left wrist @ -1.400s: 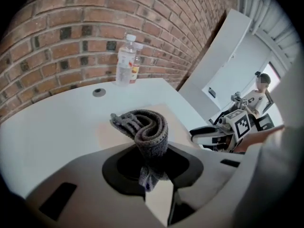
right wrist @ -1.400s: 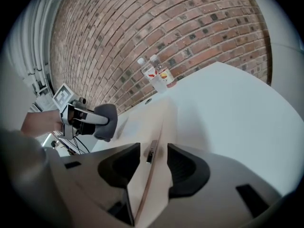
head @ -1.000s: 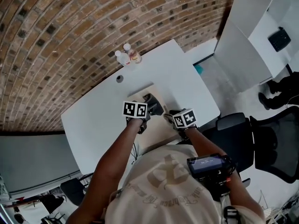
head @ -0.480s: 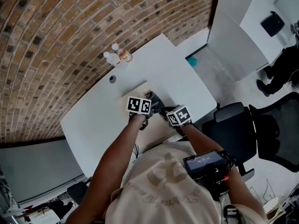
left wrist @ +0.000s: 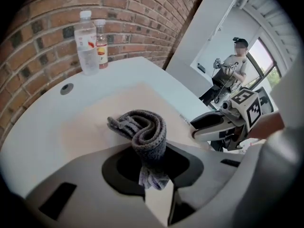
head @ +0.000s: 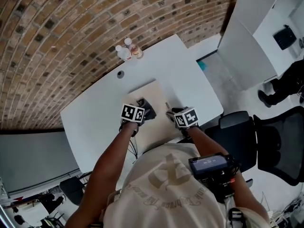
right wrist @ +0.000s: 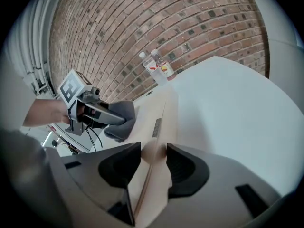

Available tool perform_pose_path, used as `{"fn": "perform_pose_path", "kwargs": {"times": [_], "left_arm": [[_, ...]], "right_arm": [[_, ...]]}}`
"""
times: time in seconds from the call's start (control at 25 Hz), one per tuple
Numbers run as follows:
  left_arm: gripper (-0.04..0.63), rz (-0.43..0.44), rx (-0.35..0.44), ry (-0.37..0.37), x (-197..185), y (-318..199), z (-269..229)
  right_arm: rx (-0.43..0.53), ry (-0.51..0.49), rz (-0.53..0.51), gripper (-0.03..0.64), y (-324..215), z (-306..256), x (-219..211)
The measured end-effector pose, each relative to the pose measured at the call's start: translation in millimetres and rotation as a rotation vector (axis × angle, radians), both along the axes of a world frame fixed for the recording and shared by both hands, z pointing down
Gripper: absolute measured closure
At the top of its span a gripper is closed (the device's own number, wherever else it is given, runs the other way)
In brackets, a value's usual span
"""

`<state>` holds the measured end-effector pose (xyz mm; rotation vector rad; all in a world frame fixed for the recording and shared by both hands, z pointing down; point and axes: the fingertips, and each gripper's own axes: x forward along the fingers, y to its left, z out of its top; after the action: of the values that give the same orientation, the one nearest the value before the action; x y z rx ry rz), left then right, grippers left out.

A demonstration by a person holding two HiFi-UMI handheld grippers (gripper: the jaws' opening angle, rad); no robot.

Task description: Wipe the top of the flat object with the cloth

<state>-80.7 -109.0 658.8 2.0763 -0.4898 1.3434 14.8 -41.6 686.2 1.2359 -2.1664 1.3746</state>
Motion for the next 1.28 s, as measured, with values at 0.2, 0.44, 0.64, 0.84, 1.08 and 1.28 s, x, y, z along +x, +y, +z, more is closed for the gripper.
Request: {"fn": "perform_pose_path", "kwargs": {"times": [0.2, 0.44, 0.64, 0.84, 1.08, 1.28], "left_arm": [[0.488, -0.120, 0.011, -0.004, -51.0, -4.6, -2.7], [0.488, -0.275, 0.040, 0.014, -92.3, -2.4, -6.7], [0.488, -0.370, 0.025, 0.045, -110.0, 1.9, -8.8], [0.488, -0.385, 0.044, 0.025, -124.3, 6.1, -13.2], [0.488, -0.385, 0.006, 0.165, -91.7, 25.4, -30.8], [0.488, -0.274, -0.034, 0.229, -23.9, 49.2, -31.6]], "right_arm": [[-0.013, -0.009, 0.004, 0.436, 0.5, -0.6, 0.3], [-0.021, -0.020, 0.002, 0.436, -1.0, -0.2, 1.2], [-0.029, -0.033, 0.006, 0.436, 0.3, -1.0, 0.8], [-0.066, -0.071, 0.034, 0.436, -0.2, -0.3, -0.5], [-0.101, -0.139, -0.004, 0.434, -5.4, -3.6, 3.3], [-0.072, -0.190, 0.033, 0.434, -31.6, -15.7, 20.8]]}}
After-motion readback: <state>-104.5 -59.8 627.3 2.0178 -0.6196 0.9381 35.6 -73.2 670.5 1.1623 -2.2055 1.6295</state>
